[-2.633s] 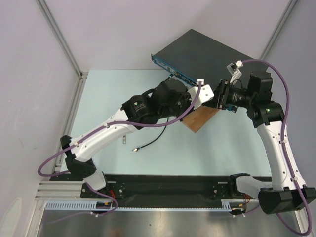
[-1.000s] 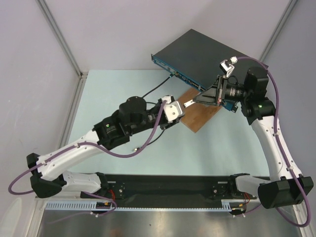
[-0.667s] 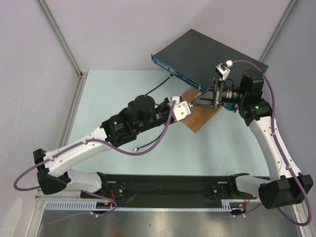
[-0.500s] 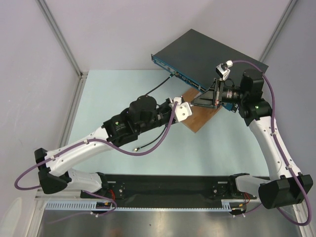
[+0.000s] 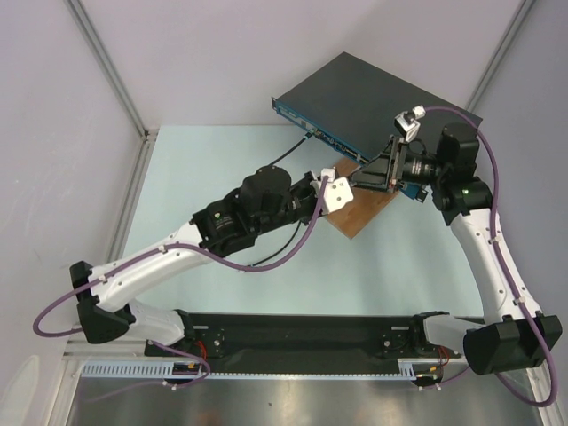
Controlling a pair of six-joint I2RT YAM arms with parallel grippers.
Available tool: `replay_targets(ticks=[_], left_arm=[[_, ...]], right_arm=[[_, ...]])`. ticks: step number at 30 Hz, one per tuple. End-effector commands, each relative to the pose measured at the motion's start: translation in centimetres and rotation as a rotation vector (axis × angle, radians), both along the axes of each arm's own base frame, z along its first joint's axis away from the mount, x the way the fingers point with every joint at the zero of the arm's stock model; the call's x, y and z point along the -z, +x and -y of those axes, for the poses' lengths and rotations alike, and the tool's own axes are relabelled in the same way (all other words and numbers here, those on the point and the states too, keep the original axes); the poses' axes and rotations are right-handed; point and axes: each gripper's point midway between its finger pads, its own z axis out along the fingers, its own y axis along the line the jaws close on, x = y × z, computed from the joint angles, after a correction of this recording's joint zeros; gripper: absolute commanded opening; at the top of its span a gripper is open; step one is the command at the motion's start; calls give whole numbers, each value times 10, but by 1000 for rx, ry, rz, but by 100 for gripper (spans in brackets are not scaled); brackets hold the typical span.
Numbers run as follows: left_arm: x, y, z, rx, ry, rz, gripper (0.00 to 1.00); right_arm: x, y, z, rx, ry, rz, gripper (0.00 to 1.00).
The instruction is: Insert the plug into the switch port
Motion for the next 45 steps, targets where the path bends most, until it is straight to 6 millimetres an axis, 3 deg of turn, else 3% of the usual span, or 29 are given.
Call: replay_targets(ticks=[1, 2, 4, 5, 7, 8, 9, 12, 13, 15, 19, 24, 27, 34, 45], left_arm=[[-34, -2, 1, -31, -104, -60, 0], [-24, -5, 0, -40, -92, -128, 0], [-21, -10, 0, -34, -96, -181, 0], [-17, -11, -1, -44, -105, -223, 0], [-11, -13, -4, -53, -99, -267, 0], [-9, -8, -6, -74, -115, -301, 0], [-8, -5, -8, -84, -119, -322, 0], [-12, 15, -15, -134, -167, -402, 0], [-12, 22, -15, -146, -169, -426, 0], [-15, 38, -23, -182, -187, -447, 0], [-10, 49, -23, -196, -156, -432, 0], [-5, 64, -19, -241, -129, -421, 0], [-2, 72, -14, -261, -121, -432, 0], [9, 85, 0, -284, -71, -469, 0], [20, 92, 10, -291, -59, -493, 0]], right_arm=[[-35, 6, 20, 87, -11, 155, 50], [-41, 16, 34, 149, -20, 175, 61], [-60, 22, 52, 226, -32, 236, 69], [-65, 24, 60, 257, -38, 248, 78], [-74, 29, 84, 345, -50, 259, 87], [-76, 30, 91, 364, -52, 264, 97], [-77, 31, 101, 392, -57, 267, 100], [-71, 33, 142, 508, -87, 249, 100], [-67, 36, 166, 585, -104, 241, 100], [-50, 35, 185, 642, -133, 196, 100], [-11, 37, 222, 754, -181, 74, 100], [30, 47, 232, 787, -190, -7, 100], [44, 56, 230, 784, -162, -27, 100], [62, 70, 214, 746, -173, -20, 100], [64, 80, 199, 695, -61, -26, 95]])
